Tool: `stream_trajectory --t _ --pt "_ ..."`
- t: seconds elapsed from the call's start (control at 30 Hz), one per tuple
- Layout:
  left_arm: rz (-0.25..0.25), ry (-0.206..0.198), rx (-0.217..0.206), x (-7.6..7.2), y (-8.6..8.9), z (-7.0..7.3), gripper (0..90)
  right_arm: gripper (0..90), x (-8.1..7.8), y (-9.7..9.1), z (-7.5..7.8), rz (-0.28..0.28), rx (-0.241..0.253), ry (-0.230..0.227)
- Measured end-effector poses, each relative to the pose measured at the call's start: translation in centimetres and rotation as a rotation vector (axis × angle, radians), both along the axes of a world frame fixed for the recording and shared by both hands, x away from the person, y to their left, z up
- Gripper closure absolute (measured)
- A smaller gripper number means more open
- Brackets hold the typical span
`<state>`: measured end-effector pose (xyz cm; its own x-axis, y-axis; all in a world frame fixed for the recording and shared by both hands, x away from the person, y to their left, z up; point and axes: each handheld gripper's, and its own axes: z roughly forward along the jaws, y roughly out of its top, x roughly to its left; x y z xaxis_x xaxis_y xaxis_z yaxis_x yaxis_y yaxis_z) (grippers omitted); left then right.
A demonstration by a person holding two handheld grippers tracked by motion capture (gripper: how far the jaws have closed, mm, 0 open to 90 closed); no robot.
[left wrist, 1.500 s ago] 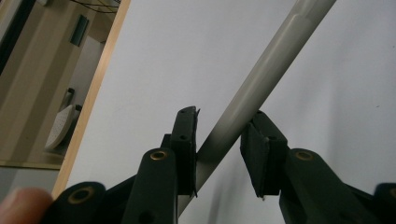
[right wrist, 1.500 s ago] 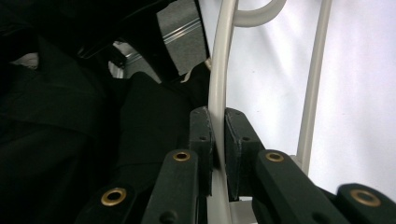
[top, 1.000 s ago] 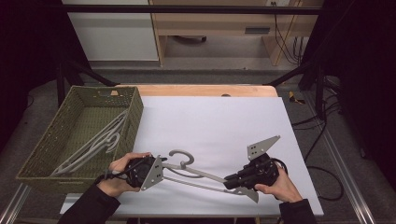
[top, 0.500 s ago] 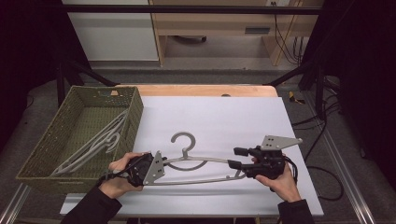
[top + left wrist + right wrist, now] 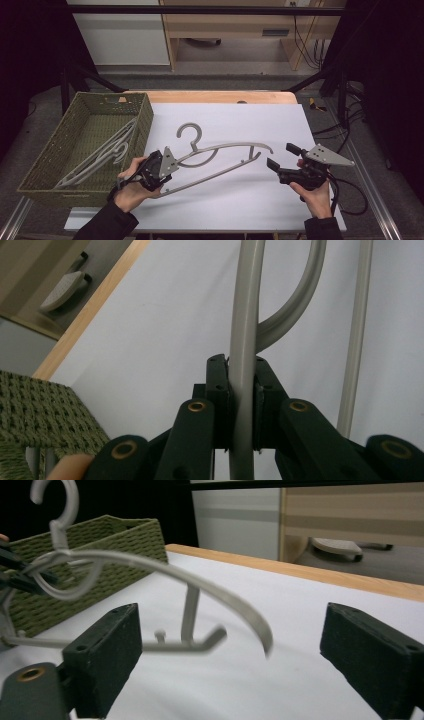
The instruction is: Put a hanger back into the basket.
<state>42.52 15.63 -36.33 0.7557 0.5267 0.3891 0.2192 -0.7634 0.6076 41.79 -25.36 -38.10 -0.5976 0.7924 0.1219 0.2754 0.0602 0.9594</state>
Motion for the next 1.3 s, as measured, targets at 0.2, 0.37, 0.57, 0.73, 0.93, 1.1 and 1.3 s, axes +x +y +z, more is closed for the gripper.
stream_trajectory --t 0.2,0.37,0.57,0.73,0.93,1.1,1.3 --pt "0.046 0.005 -0.046 0.2 0.5 1.8 81.5 6.7 -0.3 -1.0 -1.2 -0.056 -0.036 0.047" --pt "0.058 -0.017 -0.081 -0.1 1.2 4.2 81.5 6.0 -0.4 -1.2 -2.2 -0.08 -0.052 0.087" --pt "0.076 -0.038 -0.091 -0.2 2.5 6.8 81.5 5.3 -0.4 -1.2 -2.7 -0.093 -0.051 0.113" --pt "0.096 -0.055 -0.1 -0.1 3.6 8.4 81.4 5.1 -0.4 -1.2 -2.8 -0.094 -0.049 0.115" --pt "0.124 -0.081 -0.111 0.2 5.3 10.1 81.4 4.7 -0.5 -1.2 -2.8 -0.105 -0.045 0.114" --pt "0.156 -0.089 -0.127 0.3 7.0 11.3 81.4 4.6 -0.5 -1.2 -2.9 -0.116 -0.055 0.103" --pt "0.192 -0.113 -0.117 0.4 9.1 12.4 81.4 4.4 -0.4 -1.0 -3.0 -0.117 -0.06 0.108"
